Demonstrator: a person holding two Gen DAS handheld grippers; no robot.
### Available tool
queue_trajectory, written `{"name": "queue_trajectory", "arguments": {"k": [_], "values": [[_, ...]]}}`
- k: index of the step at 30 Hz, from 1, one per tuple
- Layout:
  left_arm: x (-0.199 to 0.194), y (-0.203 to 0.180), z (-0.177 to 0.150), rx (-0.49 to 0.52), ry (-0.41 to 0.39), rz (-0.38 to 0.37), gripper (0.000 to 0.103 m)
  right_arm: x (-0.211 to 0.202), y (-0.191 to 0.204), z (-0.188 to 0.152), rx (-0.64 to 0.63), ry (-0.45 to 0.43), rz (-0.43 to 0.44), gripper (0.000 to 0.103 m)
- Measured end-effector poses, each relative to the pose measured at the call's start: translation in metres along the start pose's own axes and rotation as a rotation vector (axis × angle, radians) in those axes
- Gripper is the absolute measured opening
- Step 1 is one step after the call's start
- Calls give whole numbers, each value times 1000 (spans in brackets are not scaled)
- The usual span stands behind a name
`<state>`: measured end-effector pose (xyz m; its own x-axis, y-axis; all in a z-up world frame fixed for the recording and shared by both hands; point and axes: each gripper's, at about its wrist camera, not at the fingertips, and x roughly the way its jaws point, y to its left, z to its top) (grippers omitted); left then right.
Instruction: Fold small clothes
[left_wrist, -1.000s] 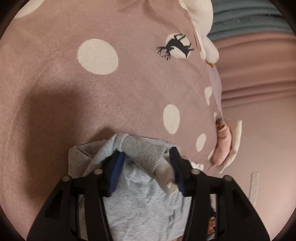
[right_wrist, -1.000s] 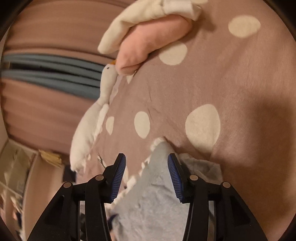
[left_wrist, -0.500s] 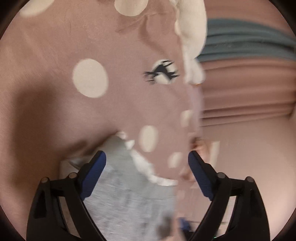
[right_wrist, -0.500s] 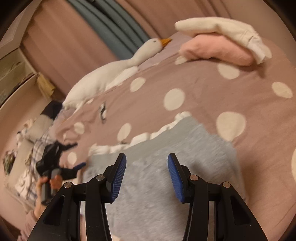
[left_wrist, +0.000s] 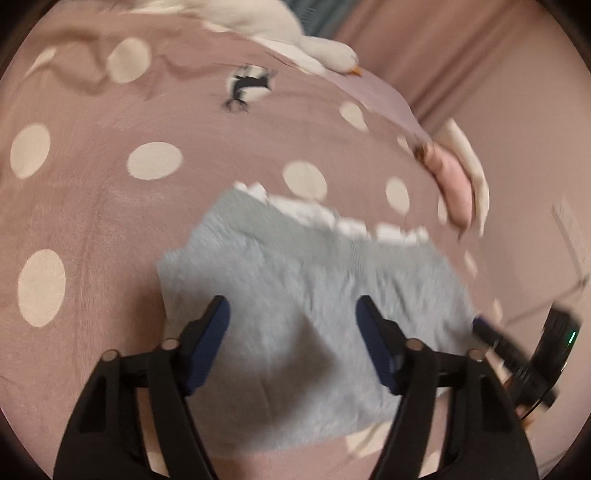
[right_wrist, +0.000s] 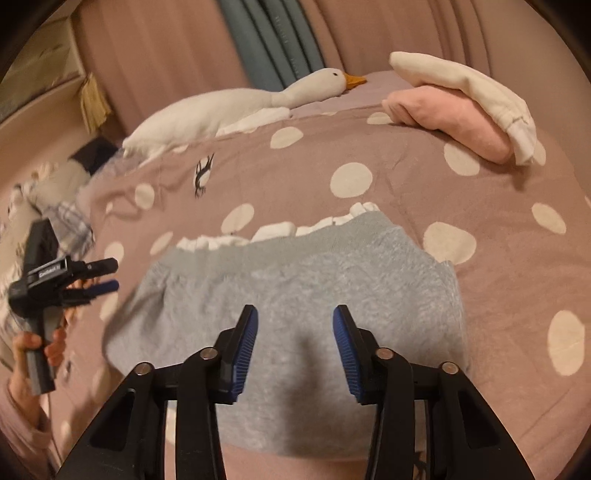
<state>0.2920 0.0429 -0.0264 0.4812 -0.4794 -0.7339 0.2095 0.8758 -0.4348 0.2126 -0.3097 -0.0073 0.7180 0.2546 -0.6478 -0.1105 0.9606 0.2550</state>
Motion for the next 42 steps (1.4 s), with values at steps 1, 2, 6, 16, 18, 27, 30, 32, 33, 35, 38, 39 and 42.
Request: {"name": "queue_trajectory", "arguments": {"k": [1, 2, 6, 16, 18, 27, 30, 32, 33, 35, 38, 39, 42], "values": [[6, -4, -5, 23, 15, 3, 64, 1, 1, -3, -9, 10, -10, 41], [10, -6, -12, 40, 31, 9, 61, 2, 1, -5, -15, 19, -17, 38], [21, -6, -44, 75, 83, 25, 53, 8, -4, -23, -28, 79, -59, 35], [-4, 12, -80, 48, 110, -40, 57, 12, -24, -63, 16, 210, -96, 30], [-18, 16, -82, 18, 94, -48, 65, 7, -19, -62, 5, 229, -101, 30], [-43, 54, -66, -144, 26, -65, 83, -19, -7, -53, 24, 159, -20, 37], [-31, 67, -61, -223, 44, -99, 83, -12, -1, -46, 52, 155, 33, 40], [-21, 71, -58, -255, 58, -120, 83, -5, 2, -42, 75, 158, 64, 44], [-17, 74, -56, -277, 66, -130, 83, -2, 3, -40, 86, 158, 80, 44], [-5, 77, -53, -312, 84, -167, 83, 5, 6, -35, 113, 158, 115, 45], [6, 75, -45, -330, 91, -212, 83, 16, 14, -28, 124, 158, 153, 45], [9, 72, -41, -325, 89, -218, 83, 21, 19, -25, 114, 156, 163, 45], [20, 61, -32, -292, 104, -210, 83, 33, 32, -16, 85, 154, 182, 45]]}}
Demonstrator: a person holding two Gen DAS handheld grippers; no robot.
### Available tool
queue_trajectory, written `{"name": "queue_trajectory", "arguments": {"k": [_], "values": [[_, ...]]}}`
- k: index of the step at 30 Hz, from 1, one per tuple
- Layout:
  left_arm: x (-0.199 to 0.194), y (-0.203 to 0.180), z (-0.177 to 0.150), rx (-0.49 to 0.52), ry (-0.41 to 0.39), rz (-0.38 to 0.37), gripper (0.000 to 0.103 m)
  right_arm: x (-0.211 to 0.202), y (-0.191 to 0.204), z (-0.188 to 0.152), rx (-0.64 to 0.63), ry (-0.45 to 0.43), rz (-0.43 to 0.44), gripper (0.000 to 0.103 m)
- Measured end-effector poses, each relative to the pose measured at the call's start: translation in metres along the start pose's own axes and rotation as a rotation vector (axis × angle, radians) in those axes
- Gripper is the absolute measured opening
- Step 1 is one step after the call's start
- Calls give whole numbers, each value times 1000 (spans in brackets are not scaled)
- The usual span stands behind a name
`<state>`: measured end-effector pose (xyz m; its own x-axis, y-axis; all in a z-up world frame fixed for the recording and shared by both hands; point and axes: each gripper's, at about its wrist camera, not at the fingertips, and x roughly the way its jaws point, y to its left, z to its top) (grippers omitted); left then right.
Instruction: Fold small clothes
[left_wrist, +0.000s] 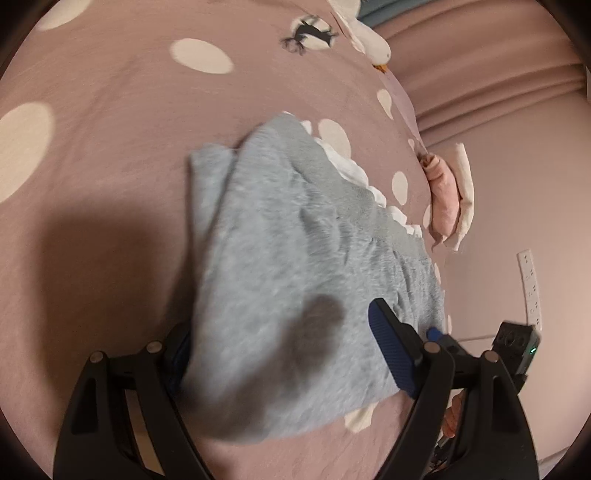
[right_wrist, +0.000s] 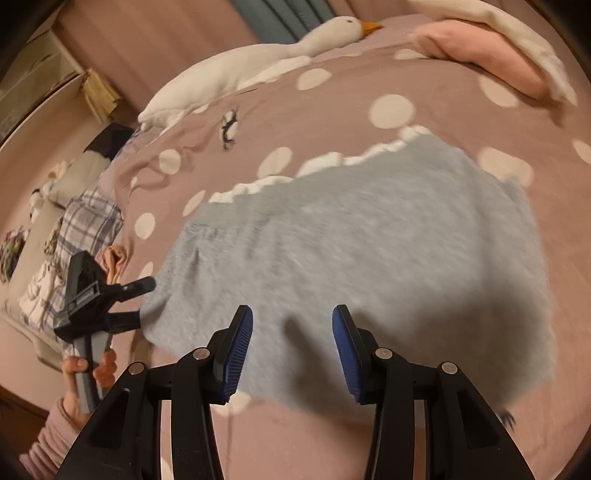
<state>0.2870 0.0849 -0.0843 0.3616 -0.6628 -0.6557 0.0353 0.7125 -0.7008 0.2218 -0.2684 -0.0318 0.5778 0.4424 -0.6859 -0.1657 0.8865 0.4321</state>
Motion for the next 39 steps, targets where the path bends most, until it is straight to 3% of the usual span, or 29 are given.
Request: {"name": "queue_trajectory", "arguments": {"k": [5, 10, 11, 16, 25, 32, 39], "values": [[15, -11, 7, 41, -1, 52, 79, 27, 17, 22, -25, -1, 3, 45], [24, -17, 10, 103, 1, 168, 51, 51, 25, 38, -43, -8, -55, 42], [24, -16, 10, 104, 3, 178, 49, 54, 25, 40, -48, -8, -66, 37], [25, -11, 13, 99, 6, 187, 43, 63, 29, 51, -58, -21, -99, 35], [28, -15, 12, 126, 11, 222, 42, 90, 32, 53, -120, 36, -195, 19], [31, -17, 12, 124, 13, 233, 42, 96, 30, 55, -113, 85, -212, 19], [31, -15, 12, 120, 9, 230, 42, 74, 47, 33, -180, 64, -196, 19]]}}
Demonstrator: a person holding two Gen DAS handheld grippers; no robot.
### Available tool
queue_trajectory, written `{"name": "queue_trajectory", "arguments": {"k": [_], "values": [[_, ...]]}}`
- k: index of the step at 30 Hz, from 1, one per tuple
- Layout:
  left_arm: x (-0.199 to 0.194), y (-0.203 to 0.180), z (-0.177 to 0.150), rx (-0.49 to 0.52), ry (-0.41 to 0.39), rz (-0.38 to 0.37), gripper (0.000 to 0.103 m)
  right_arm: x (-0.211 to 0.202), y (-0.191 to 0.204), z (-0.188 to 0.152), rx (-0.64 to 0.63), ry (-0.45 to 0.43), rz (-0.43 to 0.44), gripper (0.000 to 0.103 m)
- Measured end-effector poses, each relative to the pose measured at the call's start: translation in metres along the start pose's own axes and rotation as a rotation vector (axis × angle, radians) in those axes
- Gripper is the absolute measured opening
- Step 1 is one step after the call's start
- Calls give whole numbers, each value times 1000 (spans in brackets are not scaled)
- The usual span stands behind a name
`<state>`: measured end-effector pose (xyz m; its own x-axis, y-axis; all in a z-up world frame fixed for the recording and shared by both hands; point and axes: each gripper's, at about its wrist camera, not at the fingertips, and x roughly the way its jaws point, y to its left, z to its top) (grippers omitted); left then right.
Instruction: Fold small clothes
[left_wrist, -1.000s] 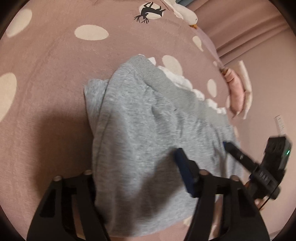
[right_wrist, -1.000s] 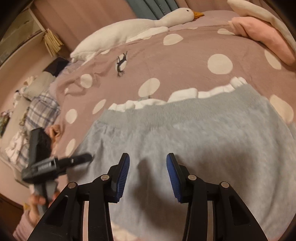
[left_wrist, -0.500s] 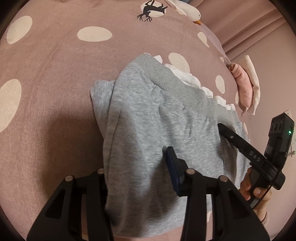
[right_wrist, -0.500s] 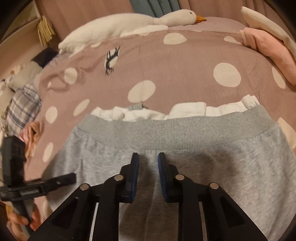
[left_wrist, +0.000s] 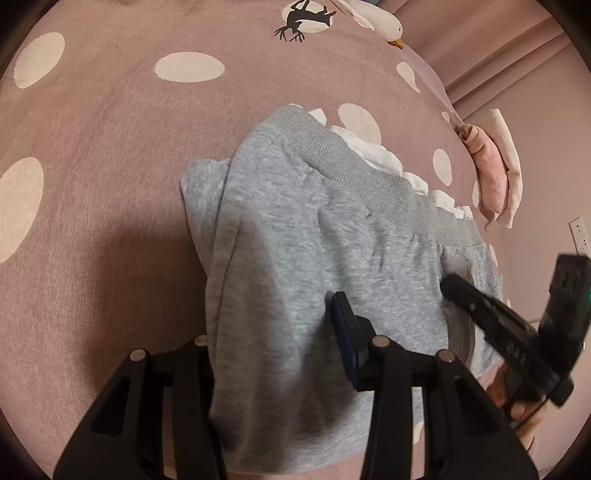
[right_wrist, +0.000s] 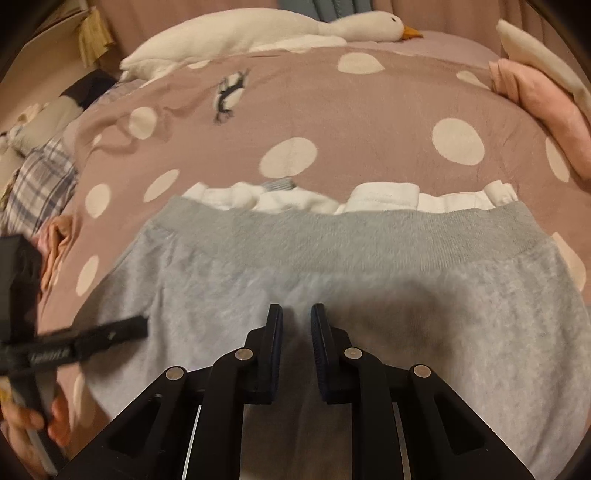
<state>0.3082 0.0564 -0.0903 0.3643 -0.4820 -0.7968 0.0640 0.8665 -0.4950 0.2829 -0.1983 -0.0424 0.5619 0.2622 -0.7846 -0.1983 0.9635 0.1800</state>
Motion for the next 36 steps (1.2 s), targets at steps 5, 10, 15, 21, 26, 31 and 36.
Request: {"name": "queue_trajectory", "arguments": {"k": [5, 10, 15, 21, 26, 31, 36], "values": [[0, 0, 0, 1, -2, 5, 43, -5, 4, -12, -44, 10, -1, 19], [1, 0, 0, 4, -2, 6, 43, -2, 5, -14, -48, 35, -5, 19], [1, 1, 0, 4, -4, 3, 43, -14, 18, -21, -79, 31, -16, 19], [1, 1, -1, 6, -4, 5, 43, -11, 21, -33, -93, 54, -7, 19], [1, 1, -1, 7, -2, 7, 43, -10, 19, -33, -71, 62, 7, 19], [1, 1, -1, 4, -2, 10, 43, -12, 24, -39, -94, 69, 7, 19], [1, -2, -1, 5, 1, 34, 43, -6, 22, -37, -88, 83, 17, 19]]}}
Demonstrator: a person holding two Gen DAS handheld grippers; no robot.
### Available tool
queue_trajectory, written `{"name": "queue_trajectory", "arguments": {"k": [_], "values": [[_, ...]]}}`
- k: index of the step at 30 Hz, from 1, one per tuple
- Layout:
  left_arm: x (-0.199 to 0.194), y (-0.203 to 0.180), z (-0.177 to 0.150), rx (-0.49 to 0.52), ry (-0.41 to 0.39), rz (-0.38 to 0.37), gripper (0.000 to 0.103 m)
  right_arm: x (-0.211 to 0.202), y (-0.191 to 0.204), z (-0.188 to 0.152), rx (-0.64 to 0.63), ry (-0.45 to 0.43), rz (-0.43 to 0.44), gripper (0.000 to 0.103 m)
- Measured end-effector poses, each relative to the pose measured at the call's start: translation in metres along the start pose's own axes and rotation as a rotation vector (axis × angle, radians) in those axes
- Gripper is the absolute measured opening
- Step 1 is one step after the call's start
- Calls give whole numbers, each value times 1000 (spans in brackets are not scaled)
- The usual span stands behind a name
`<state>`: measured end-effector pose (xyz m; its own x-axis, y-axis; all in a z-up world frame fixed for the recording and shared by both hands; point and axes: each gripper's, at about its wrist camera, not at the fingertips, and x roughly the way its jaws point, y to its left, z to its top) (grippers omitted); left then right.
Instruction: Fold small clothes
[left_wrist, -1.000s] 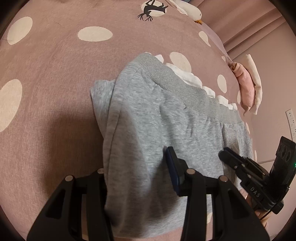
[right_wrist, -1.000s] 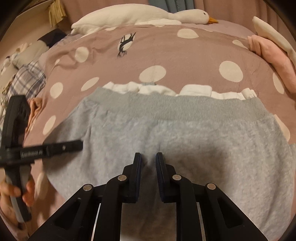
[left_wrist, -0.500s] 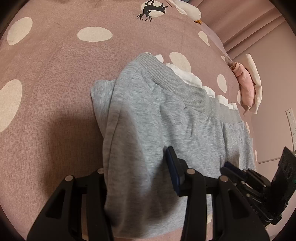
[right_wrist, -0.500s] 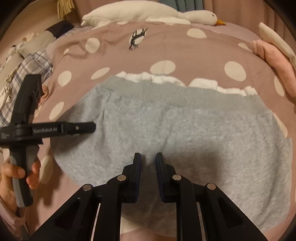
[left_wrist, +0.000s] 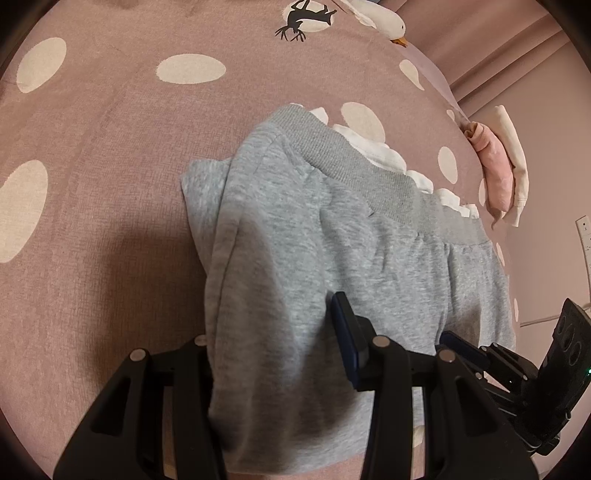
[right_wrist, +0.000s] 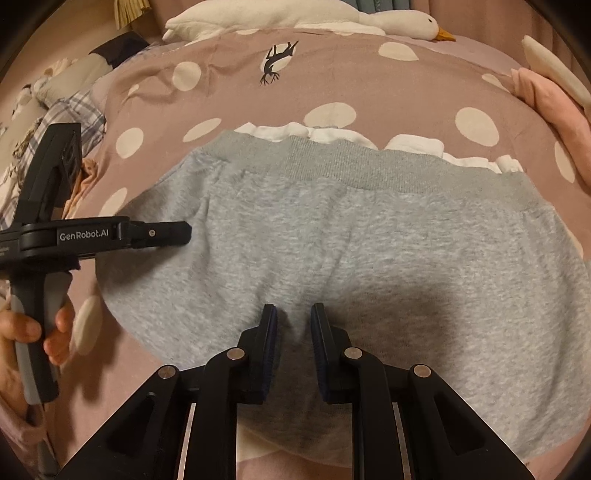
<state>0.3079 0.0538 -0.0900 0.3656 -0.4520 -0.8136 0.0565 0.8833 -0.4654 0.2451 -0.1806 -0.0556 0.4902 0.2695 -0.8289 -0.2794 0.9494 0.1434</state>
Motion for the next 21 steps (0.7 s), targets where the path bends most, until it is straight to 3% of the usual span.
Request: {"name": "queue_trajectory", "arguments": {"k": [3, 5, 6, 9, 14, 21], "values": [[-2, -2, 0, 6, -4, 11, 41, -3, -1, -1, 19, 4, 10, 19], [-3, -2, 0, 9, -8, 12, 34, -6, -2, 0, 30, 2, 17, 19], [-4, -1, 0, 9, -11, 7, 25, -9, -1, 0, 34, -6, 26, 19], [-9, 2, 1, -8, -16, -33, 18, -20, -1, 3, 52, -54, 90, 19], [-30, -12, 1, 10, -73, -80, 16, -17, -9, 13, 144, -84, 197, 19], [-45, -62, -4, 177, -125, -24, 16, -2, -38, 16, 384, -99, 379, 19]]}}
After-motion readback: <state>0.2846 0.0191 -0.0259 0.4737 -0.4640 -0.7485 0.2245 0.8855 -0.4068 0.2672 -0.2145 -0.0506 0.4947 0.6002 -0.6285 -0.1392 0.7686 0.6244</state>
